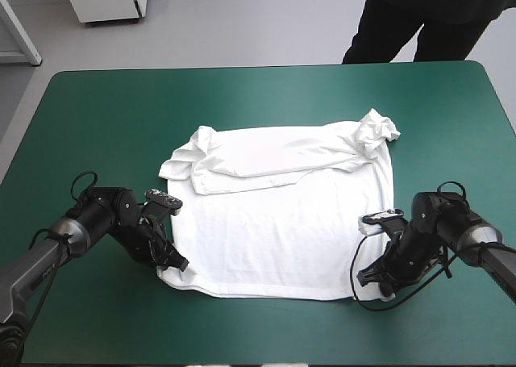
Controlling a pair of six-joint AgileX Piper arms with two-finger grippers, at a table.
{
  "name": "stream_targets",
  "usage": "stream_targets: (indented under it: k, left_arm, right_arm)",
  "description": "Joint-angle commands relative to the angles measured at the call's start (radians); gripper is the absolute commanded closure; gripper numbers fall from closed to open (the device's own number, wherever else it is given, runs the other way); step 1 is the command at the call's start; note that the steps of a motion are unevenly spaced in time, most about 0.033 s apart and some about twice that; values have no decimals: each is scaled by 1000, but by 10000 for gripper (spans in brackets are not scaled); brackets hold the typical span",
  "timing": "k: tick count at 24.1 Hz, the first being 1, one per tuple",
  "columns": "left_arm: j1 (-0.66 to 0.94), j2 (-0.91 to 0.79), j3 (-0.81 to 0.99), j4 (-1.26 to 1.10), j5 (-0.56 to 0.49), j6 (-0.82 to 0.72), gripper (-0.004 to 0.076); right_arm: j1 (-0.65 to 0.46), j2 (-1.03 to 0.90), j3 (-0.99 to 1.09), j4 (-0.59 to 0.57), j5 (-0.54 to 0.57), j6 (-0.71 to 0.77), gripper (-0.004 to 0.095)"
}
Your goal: Fold the cloth
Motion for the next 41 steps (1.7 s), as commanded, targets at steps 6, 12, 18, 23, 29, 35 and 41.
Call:
stream_targets:
  k: [6, 12, 18, 23, 29, 35, 41]
  left_arm:
    - [-10, -138, -91, -100, 124, 27, 746]
    - [-10, -460, -358, -75, 283, -40, 746]
    - [-10, -540, -809, -82, 333, -56, 746]
    - [-10, -484, -1162, -82, 189, -56, 746]
    - [-8, -420, -1365, -94, 66, -33, 746]
    - [-8, -372, -1438, -114, -36, -1, 746]
    - [-8, -300, -1438, -55, -318, 25, 746]
  right_arm:
    - [73, -13, -49, 142, 3, -29, 920]
    - [73, -188, -424, 82, 115, 22, 919]
    - [73, -286, -919, 62, 163, 56, 918]
    - [73, -289, -1254, 62, 104, 44, 918]
    - [73, -289, -1458, 60, -77, -4, 919]
    - [73, -281, -1501, 41, -271, -51, 919]
    - [73, -212, -1501, -97, -462, -43, 921]
